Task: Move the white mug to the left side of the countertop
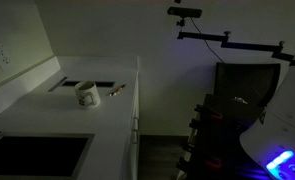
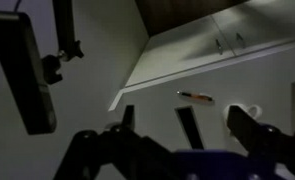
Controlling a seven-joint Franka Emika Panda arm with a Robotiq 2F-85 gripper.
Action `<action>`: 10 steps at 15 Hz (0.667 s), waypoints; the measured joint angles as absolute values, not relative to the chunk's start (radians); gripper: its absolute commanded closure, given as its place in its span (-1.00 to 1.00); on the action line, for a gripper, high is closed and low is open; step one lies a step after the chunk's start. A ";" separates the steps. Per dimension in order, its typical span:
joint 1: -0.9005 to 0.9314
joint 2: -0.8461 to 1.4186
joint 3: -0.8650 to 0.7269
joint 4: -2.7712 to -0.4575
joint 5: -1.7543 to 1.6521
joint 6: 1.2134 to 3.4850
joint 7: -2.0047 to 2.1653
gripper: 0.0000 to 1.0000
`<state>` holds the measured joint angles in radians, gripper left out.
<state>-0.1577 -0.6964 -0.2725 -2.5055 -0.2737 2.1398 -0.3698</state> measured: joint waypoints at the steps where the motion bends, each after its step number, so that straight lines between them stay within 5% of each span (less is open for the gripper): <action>1: -0.158 -0.697 -0.272 -2.505 -0.274 2.140 -0.370 -1.00; 10: -0.103 -0.595 -0.229 -2.516 -0.222 2.160 -0.266 -1.00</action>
